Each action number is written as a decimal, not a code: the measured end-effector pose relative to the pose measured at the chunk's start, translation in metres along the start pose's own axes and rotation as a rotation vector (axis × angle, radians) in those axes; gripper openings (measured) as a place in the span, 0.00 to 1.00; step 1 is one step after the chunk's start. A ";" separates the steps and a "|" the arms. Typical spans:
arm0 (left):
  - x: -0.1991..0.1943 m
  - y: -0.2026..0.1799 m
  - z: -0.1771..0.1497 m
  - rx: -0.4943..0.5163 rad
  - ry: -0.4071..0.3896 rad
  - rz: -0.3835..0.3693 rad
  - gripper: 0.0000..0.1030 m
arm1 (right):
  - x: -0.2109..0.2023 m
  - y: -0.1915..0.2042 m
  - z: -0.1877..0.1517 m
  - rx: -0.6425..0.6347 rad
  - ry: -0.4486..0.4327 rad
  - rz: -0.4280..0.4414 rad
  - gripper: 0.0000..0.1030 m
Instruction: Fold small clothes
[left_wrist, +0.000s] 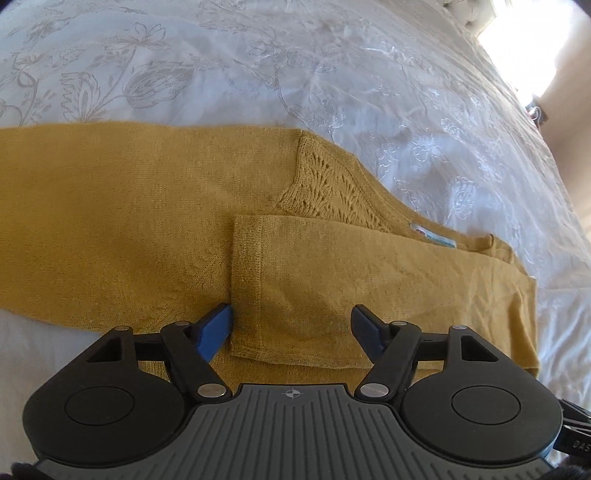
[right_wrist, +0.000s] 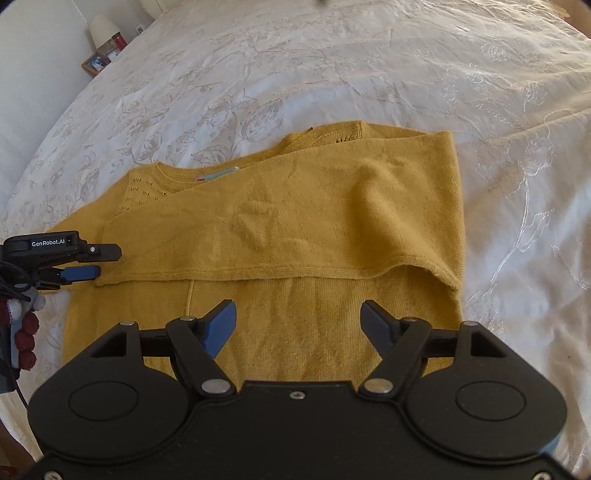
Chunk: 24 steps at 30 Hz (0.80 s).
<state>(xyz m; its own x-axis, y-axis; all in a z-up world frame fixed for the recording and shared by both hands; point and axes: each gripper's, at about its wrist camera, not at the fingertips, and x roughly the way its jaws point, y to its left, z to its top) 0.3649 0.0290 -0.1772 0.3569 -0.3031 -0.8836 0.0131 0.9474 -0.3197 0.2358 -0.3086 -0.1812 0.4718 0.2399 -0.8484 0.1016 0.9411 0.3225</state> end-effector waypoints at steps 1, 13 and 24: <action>0.001 -0.002 -0.001 0.004 -0.003 0.007 0.68 | 0.000 -0.001 -0.001 0.004 0.001 0.001 0.74; 0.005 -0.010 0.001 -0.015 -0.026 0.103 0.12 | -0.005 0.000 -0.005 0.010 -0.011 0.019 0.74; -0.060 -0.013 0.031 0.054 -0.110 0.012 0.06 | -0.017 -0.004 -0.007 0.017 -0.040 -0.001 0.74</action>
<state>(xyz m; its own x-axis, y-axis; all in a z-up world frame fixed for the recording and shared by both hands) 0.3719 0.0384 -0.1099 0.4571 -0.2816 -0.8436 0.0571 0.9559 -0.2882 0.2217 -0.3152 -0.1715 0.5060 0.2285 -0.8317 0.1167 0.9372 0.3285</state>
